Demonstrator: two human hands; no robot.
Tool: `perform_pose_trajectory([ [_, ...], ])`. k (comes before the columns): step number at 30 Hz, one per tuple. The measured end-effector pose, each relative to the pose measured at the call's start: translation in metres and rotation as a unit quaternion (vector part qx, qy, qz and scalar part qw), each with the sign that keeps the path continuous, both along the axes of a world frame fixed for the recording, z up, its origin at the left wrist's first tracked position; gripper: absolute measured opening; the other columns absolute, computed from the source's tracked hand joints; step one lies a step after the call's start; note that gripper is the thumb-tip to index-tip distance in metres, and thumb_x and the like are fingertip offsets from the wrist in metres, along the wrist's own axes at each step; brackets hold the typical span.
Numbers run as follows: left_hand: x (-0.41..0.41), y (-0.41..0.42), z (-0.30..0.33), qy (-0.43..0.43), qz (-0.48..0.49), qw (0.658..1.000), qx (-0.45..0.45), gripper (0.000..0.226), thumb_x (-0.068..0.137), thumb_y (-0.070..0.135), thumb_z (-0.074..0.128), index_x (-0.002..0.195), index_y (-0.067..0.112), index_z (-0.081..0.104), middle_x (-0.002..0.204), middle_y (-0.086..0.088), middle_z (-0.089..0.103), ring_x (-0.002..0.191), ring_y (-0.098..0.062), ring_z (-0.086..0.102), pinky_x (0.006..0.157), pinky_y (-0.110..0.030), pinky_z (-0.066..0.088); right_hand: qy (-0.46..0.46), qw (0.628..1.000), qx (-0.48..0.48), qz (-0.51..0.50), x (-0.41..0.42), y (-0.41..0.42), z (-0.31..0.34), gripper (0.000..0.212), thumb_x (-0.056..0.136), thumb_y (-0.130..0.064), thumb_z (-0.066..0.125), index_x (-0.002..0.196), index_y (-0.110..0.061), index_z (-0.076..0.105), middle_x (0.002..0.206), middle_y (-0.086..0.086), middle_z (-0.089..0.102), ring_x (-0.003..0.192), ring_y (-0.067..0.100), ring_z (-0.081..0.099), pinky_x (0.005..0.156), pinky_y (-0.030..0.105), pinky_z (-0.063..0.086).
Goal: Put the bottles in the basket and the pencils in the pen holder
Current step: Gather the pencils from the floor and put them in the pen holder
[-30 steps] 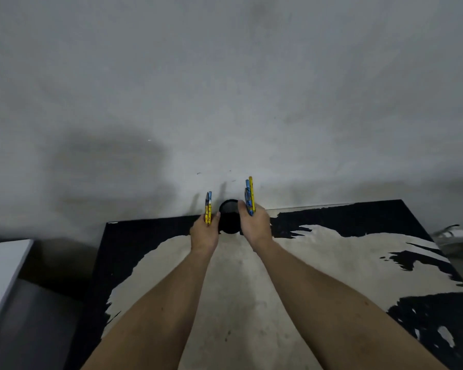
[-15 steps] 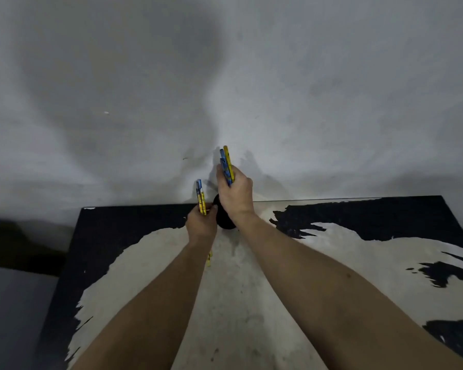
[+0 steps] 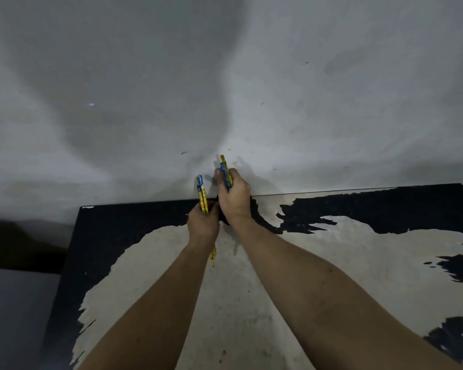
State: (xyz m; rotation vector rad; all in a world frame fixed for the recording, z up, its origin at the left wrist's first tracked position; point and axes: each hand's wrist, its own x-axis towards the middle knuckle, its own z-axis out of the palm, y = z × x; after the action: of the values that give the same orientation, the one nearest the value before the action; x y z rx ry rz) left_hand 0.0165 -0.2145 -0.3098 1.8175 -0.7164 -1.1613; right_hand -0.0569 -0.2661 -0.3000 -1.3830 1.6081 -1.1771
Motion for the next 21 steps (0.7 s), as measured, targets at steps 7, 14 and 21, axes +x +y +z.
perform_pose_trajectory([
  [7,-0.001,0.000,0.004,-0.001,-0.002,1.000,0.004,0.008,0.090,0.025,0.067,0.088,0.020,0.071,0.084,-0.003,0.075,0.082,-0.021,0.072,0.082,-0.047,0.059,-0.010,1.000,-0.020,-0.017,-0.007,0.008,0.009,0.023,0.100,-0.031,0.062,0.091,-0.009,0.062,0.080,0.004,0.060,0.076,0.015,0.054,0.069,0.025,0.044],
  [14,0.007,0.002,0.024,-0.042,0.040,0.998,0.007,0.024,0.094,0.036,0.061,0.095,0.014,0.070,0.088,-0.005,0.070,0.086,-0.024,0.067,0.081,-0.039,0.055,0.135,0.991,0.006,0.016,-0.035,0.029,0.011,0.075,0.077,-0.055,0.077,0.137,-0.020,0.047,0.130,-0.004,0.056,0.122,0.015,0.047,0.102,0.034,0.031],
  [21,0.013,-0.009,0.061,0.011,0.076,0.994,-0.083,0.034,0.088,0.050,0.059,0.064,0.027,0.053,0.056,0.003,0.049,0.050,-0.020,0.047,0.053,-0.034,0.040,0.047,0.987,0.110,0.108,-0.076,0.054,-0.007,0.112,0.070,-0.050,0.086,0.157,-0.025,0.020,0.151,-0.004,0.036,0.141,0.012,0.037,0.114,0.037,0.038],
])
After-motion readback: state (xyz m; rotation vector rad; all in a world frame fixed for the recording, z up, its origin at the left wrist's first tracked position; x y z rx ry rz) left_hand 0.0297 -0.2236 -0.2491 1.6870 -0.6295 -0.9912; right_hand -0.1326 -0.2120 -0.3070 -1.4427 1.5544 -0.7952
